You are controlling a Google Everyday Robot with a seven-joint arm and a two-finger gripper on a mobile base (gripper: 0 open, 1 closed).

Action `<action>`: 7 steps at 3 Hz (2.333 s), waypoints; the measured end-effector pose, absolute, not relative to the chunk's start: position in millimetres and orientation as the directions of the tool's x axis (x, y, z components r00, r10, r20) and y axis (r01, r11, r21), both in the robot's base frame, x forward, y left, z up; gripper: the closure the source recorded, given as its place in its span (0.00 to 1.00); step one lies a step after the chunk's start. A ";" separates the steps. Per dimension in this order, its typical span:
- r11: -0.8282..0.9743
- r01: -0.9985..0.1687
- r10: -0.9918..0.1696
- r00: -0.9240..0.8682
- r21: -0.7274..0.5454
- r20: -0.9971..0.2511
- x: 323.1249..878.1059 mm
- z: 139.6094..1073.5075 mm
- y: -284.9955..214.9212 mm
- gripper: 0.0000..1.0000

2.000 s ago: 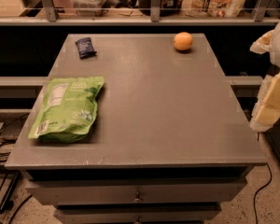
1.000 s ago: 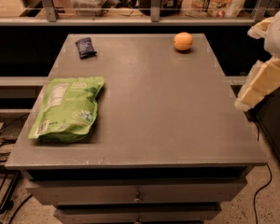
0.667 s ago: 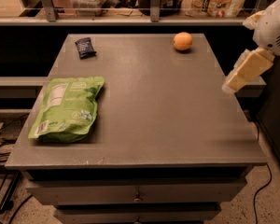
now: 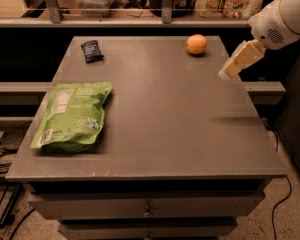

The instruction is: Move orange near rxbar blueberry

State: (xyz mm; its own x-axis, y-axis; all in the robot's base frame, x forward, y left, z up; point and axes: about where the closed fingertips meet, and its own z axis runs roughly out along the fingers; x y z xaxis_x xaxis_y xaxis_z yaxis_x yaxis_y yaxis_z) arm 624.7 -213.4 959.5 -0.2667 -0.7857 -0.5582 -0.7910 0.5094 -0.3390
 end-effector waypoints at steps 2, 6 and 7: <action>0.544 -0.780 -0.747 -0.283 -0.309 -0.601 668.7 949.7 -211.3 0.00; 0.629 -0.754 -0.585 -0.299 -0.189 -0.754 786.2 886.9 -161.1 0.00; 0.666 -0.725 -0.563 -0.333 -0.177 -0.756 812.3 871.8 -165.8 0.00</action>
Offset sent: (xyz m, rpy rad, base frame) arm 0.0332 0.0027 -0.0089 0.0439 0.0058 -0.0165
